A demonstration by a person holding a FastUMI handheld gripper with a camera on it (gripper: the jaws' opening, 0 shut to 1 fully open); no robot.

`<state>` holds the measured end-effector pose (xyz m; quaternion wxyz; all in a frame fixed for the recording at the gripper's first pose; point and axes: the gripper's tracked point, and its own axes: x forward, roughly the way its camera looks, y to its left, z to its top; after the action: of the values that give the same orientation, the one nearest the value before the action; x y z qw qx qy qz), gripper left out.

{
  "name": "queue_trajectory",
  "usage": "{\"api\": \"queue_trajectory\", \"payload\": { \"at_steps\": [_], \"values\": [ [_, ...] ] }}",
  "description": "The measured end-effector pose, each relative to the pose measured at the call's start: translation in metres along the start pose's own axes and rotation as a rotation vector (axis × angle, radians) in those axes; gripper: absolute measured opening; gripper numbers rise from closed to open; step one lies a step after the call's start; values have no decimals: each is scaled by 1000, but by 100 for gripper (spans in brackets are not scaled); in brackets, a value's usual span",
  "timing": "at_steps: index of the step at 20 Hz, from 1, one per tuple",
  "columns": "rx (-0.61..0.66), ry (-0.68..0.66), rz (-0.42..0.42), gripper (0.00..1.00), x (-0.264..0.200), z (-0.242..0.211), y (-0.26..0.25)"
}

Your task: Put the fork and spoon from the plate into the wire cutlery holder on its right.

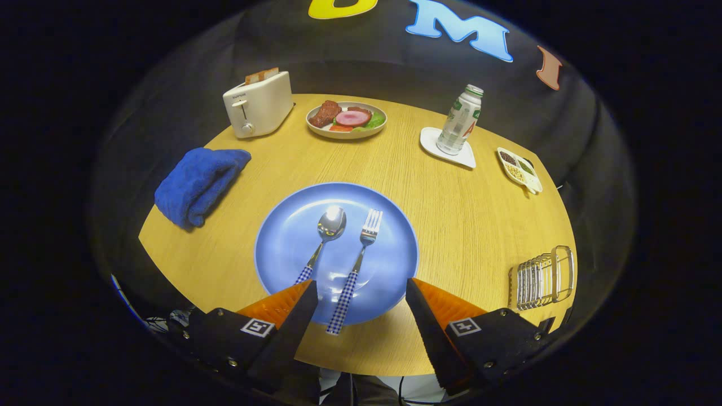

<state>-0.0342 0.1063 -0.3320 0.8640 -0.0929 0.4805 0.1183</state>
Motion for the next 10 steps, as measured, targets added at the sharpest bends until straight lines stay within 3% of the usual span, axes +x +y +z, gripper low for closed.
{"api": "queue_trajectory", "payload": {
  "at_steps": [2, 3, 5, 9, 10],
  "values": [
    [-10, 41, 11, 92, 13, -7, 3],
    [-14, 68, 22, 80, 16, -12, 6],
    [-19, 121, 36, 77, 23, -20, 7],
    [-37, 194, 50, 36, 33, -28, 10],
    [-46, 210, 45, 35, 36, -28, 10]
  ]
}}
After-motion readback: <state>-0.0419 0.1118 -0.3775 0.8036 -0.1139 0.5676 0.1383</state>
